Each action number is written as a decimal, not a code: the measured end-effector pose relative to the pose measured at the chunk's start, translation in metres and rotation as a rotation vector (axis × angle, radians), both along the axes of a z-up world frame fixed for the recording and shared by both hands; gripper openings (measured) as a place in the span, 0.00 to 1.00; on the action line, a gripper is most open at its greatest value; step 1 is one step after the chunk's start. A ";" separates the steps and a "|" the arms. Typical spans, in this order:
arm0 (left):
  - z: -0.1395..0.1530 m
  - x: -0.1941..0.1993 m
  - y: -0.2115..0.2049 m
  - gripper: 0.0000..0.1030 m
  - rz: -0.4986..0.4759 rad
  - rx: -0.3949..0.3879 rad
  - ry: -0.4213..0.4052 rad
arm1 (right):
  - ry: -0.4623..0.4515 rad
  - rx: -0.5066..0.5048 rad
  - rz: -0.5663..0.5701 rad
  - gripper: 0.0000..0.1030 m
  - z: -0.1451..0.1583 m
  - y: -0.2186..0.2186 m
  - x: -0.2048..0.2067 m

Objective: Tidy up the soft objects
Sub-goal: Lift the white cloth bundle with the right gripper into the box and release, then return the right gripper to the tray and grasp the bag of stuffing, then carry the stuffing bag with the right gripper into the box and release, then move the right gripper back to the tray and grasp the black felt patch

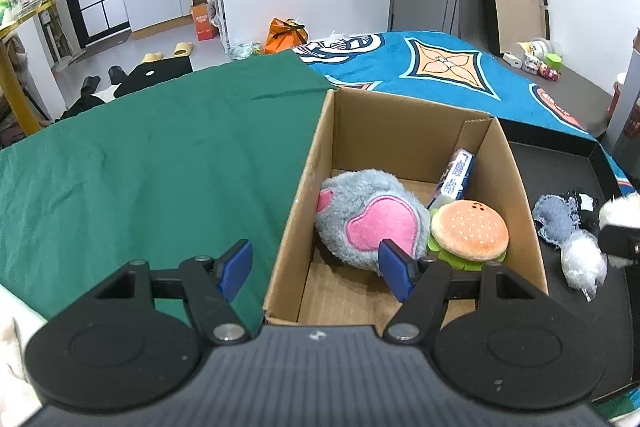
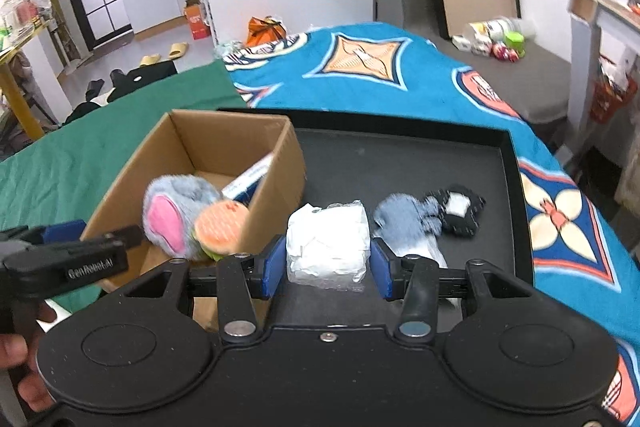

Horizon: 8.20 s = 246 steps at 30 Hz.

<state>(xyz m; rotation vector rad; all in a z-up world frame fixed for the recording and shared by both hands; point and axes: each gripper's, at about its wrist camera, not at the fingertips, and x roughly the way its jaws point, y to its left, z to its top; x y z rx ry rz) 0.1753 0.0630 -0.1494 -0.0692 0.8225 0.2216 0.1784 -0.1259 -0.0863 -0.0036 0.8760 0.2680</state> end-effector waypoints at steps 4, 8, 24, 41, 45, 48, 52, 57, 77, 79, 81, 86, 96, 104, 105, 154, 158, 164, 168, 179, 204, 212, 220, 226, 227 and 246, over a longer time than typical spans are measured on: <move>0.001 0.000 0.006 0.66 0.013 -0.019 -0.003 | -0.022 -0.006 0.025 0.44 0.009 0.012 0.006; 0.000 0.001 0.010 0.63 0.021 -0.042 -0.008 | -0.043 -0.014 0.053 0.44 0.018 0.025 0.011; -0.009 0.002 0.031 0.13 0.066 -0.125 0.013 | -0.111 -0.037 0.155 0.44 0.039 0.077 0.042; -0.008 0.003 0.038 0.17 0.083 -0.162 0.017 | -0.032 -0.040 0.107 0.72 0.012 0.060 0.024; -0.009 0.004 0.036 0.17 0.089 -0.153 0.032 | -0.022 -0.041 0.077 0.77 0.008 0.045 0.017; -0.008 0.004 0.034 0.23 0.086 -0.144 0.039 | -0.018 -0.047 0.066 0.77 0.005 0.035 0.012; -0.008 0.004 0.029 0.30 0.077 -0.121 0.044 | -0.006 -0.048 0.047 0.77 0.000 0.022 0.008; -0.006 0.004 0.022 0.41 0.070 -0.084 0.043 | -0.008 -0.053 0.029 0.88 -0.006 0.007 0.003; -0.020 0.012 -0.011 0.63 0.016 0.067 0.077 | 0.084 -0.012 -0.073 0.89 -0.063 -0.044 0.018; -0.021 0.013 -0.013 0.63 0.014 0.081 0.080 | 0.093 -0.010 -0.082 0.89 -0.069 -0.047 0.021; -0.023 0.014 -0.015 0.63 0.013 0.092 0.084 | 0.100 -0.011 -0.094 0.89 -0.074 -0.049 0.024; -0.025 0.016 -0.018 0.65 0.012 0.109 0.093 | 0.115 -0.007 -0.115 0.88 -0.085 -0.052 0.033; -0.027 0.018 -0.020 0.65 0.014 0.123 0.098 | 0.111 -0.063 -0.086 0.54 -0.101 -0.047 0.039; -0.024 0.016 -0.022 0.65 0.012 0.124 0.090 | 0.116 -0.055 -0.095 0.36 -0.089 -0.054 0.031; -0.023 0.015 -0.021 0.65 0.010 0.125 0.088 | 0.111 -0.053 -0.096 0.36 -0.086 -0.054 0.029; -0.002 -0.003 0.018 0.26 -0.009 -0.075 0.025 | -0.117 0.003 0.079 0.36 0.036 0.035 -0.008; -0.002 -0.006 0.020 0.18 -0.004 -0.074 0.020 | -0.117 0.014 0.095 0.36 0.040 0.046 -0.009; -0.004 -0.005 0.025 0.13 0.012 -0.082 0.019 | -0.112 0.044 0.112 0.36 0.044 0.059 -0.010; -0.003 -0.006 0.027 0.13 0.010 -0.091 0.016 | -0.113 0.063 0.119 0.36 0.045 0.066 -0.010; -0.003 -0.006 0.032 0.13 0.012 -0.110 0.014 | -0.029 0.050 0.071 0.59 0.022 0.056 -0.013; 0.001 -0.002 0.015 0.35 0.015 -0.036 0.012 | 0.034 0.006 -0.040 0.67 -0.024 -0.007 0.001; -0.002 0.001 0.005 0.50 0.029 0.028 0.017 | 0.037 0.020 -0.087 0.69 -0.042 -0.028 0.017; -0.004 0.003 -0.008 0.54 0.028 0.093 0.016 | 0.013 0.018 -0.133 0.67 -0.057 -0.052 0.036; -0.008 0.009 -0.015 0.55 0.016 0.123 0.033 | 0.005 0.017 -0.159 0.60 -0.069 -0.066 0.053; -0.010 0.010 -0.016 0.56 0.015 0.131 0.037 | 0.004 0.016 -0.162 0.58 -0.071 -0.068 0.056; -0.020 0.021 -0.032 0.59 0.021 0.218 0.060 | 0.038 -0.013 -0.179 0.57 -0.106 -0.084 0.098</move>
